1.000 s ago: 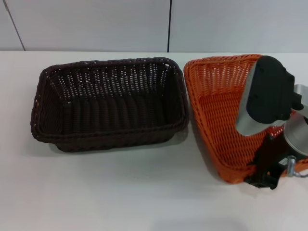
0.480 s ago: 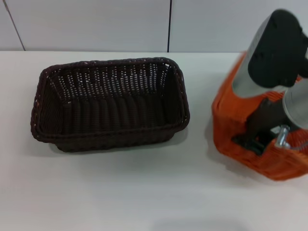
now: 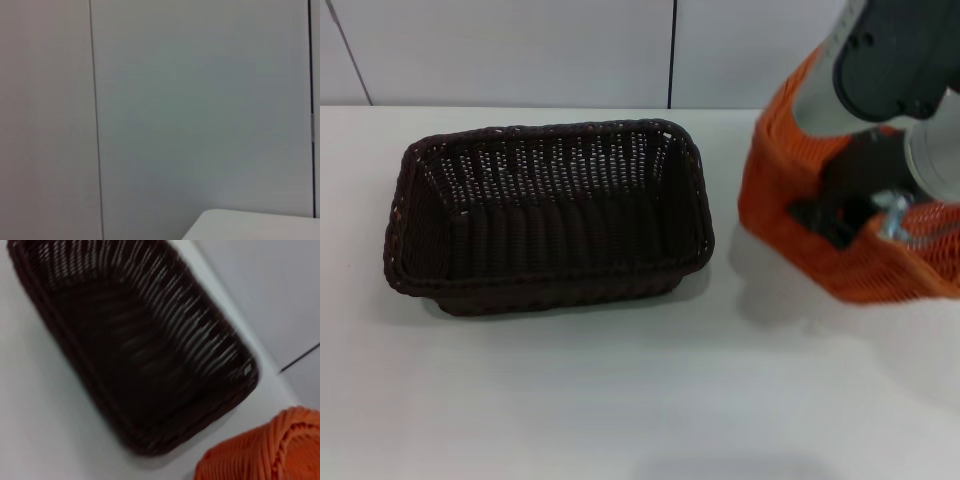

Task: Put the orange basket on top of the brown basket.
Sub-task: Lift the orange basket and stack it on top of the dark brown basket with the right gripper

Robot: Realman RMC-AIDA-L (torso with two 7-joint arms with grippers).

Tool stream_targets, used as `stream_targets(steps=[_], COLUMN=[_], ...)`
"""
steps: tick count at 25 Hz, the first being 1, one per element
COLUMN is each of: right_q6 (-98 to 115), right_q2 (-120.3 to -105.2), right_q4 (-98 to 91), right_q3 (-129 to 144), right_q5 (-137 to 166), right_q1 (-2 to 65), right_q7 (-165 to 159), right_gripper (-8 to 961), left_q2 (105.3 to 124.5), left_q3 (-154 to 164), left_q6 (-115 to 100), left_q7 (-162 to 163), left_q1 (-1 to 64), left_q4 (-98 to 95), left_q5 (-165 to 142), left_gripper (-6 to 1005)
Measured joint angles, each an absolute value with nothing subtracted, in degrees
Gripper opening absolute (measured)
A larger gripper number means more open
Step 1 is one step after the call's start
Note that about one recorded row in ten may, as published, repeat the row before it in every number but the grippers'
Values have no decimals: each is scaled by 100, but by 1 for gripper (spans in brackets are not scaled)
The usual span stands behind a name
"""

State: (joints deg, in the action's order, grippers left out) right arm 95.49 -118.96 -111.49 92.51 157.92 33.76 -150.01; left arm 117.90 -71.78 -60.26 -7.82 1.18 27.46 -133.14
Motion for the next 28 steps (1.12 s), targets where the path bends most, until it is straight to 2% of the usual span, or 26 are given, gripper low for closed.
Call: stream_targets(steps=[10, 16, 23, 28], right_q6=[7923, 7145, 6297, 6001], right_q2=[-11892, -11841, -11889, -11861], right_q4=[-11499, -11223, -11003, -10767], right_q3=[10507, 10951, 11049, 11040], right_q5=[16469, 16469, 15930, 15734], right_q1=[3299, 3004, 2318, 2230], right_q7=[-12368, -10369, -7681, -6824], right_gripper=[146, 147, 146, 147], left_q2=[11810, 11836, 11852, 11856], left_q3=[-7269, -7265, -7225, -7224], left_q6=[-6004, -5988, -5980, -5980], left_q7=[-768, -578, -81, 81], left_q1=[204, 211, 233, 223], left_q4=[2668, 2650, 2569, 2527], left_q5=[-13300, -13290, -13278, -13269], left_gripper=[773, 773, 773, 772])
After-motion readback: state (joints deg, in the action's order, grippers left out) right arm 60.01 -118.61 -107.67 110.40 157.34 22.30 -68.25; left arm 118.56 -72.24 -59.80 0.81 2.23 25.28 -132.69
